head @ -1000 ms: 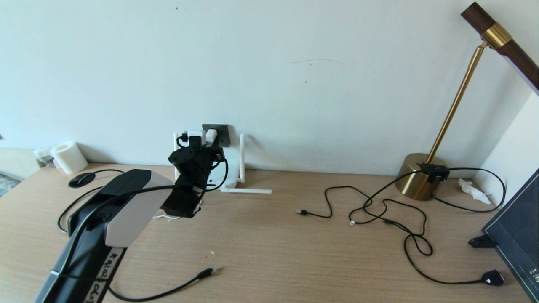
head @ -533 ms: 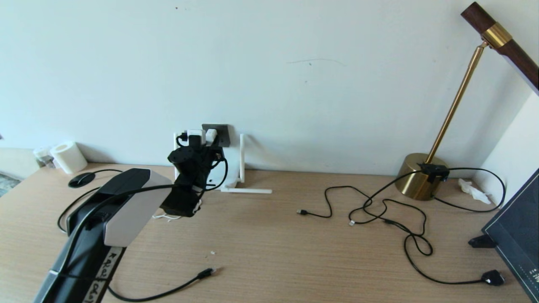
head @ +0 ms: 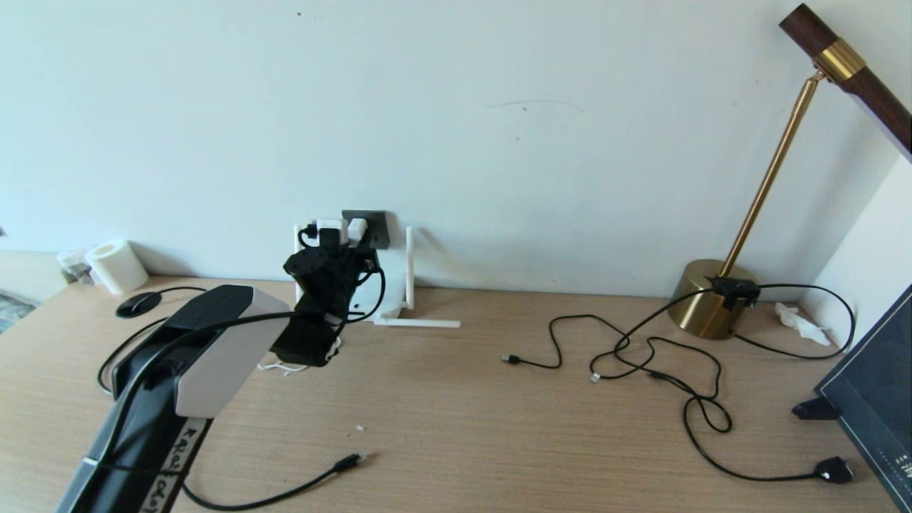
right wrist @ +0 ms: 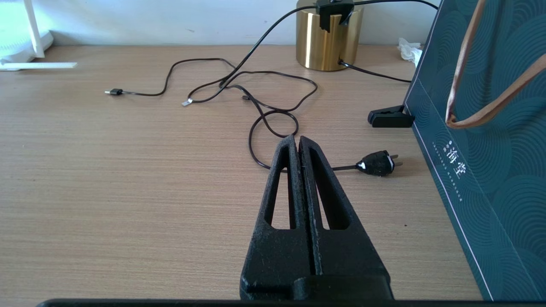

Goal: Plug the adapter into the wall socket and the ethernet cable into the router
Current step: Plug plug into socket

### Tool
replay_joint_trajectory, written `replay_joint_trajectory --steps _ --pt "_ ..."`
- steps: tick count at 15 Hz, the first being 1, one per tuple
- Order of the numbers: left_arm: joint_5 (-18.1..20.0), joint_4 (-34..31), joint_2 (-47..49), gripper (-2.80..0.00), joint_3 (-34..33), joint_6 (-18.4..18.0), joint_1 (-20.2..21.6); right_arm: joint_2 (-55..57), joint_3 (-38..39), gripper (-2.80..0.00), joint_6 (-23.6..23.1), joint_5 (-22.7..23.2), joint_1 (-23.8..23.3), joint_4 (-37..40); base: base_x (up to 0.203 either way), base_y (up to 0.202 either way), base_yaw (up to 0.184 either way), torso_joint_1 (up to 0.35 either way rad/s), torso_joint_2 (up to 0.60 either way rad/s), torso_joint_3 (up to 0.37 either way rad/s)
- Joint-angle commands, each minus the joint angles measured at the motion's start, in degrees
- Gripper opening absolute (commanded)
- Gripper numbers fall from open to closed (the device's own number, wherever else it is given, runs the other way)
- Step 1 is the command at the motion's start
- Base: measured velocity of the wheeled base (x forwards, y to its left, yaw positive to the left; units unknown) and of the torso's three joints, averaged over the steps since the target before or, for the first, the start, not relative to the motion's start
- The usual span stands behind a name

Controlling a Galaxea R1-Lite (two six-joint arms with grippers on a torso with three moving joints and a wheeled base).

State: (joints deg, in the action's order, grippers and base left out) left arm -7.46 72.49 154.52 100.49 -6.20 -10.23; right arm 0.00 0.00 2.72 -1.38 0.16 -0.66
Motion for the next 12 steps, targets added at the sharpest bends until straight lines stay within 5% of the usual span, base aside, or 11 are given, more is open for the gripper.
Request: replay_joint_trajectory --steps 1,12 --pt "-0.1 0.46 0.08 -2.8 -0.12 -0.04 0.03 0.09 0.0 -2.8 0.01 -0.02 0.02 -0.04 0.0 0.0 0.0 0.0 0.0 0.0" --pt "1.04 0.47 -0.09 -2.8 -0.12 0.05 0.3 0.09 0.0 -2.8 0.01 -0.02 0.02 -0.04 0.0 0.0 0.0 0.0 0.0 0.0"
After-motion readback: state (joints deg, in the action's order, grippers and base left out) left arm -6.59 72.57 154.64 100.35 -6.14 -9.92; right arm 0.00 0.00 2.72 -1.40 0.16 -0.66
